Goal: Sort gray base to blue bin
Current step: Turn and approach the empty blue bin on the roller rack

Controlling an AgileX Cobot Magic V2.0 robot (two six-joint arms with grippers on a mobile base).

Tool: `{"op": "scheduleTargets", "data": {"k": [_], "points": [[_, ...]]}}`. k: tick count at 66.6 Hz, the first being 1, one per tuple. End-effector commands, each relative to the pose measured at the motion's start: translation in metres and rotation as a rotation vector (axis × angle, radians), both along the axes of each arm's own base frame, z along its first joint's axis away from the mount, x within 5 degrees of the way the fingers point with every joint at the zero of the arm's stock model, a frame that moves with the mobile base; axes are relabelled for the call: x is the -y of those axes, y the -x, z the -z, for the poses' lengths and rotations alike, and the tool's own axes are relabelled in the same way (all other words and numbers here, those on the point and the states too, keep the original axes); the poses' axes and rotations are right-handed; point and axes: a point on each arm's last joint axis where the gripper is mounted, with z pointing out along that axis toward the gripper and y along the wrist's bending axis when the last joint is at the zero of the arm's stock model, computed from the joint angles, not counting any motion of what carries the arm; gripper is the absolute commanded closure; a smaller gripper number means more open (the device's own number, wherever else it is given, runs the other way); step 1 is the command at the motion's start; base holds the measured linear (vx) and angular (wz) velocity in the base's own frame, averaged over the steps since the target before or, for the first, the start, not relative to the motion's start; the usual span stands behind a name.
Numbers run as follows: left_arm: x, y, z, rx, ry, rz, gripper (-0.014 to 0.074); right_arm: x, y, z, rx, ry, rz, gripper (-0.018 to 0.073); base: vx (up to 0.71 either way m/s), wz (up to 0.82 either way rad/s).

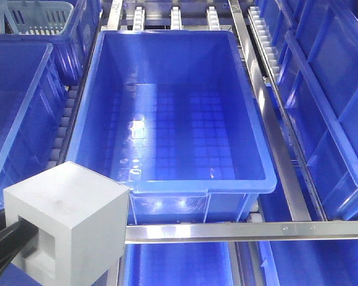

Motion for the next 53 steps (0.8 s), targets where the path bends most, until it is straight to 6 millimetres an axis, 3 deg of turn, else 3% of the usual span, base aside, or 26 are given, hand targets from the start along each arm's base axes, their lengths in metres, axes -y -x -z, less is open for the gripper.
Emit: {"op": "scheduleTargets", "data": {"k": [1, 53], "points": [[0.0, 0.0005, -0.0215, 0.104, 0.099, 0.003, 0.0602, -0.0005, -0.0016, -0.0008, 0.052, 0.013, -0.007, 0.0568, 0.06, 0.02], [0.0, 0.0005, -0.0215, 0.104, 0.099, 0.003, 0.0602, -0.0005, -0.0016, -0.0008, 0.052, 0.013, -0.007, 0.0568, 0.07, 0.01]]}}
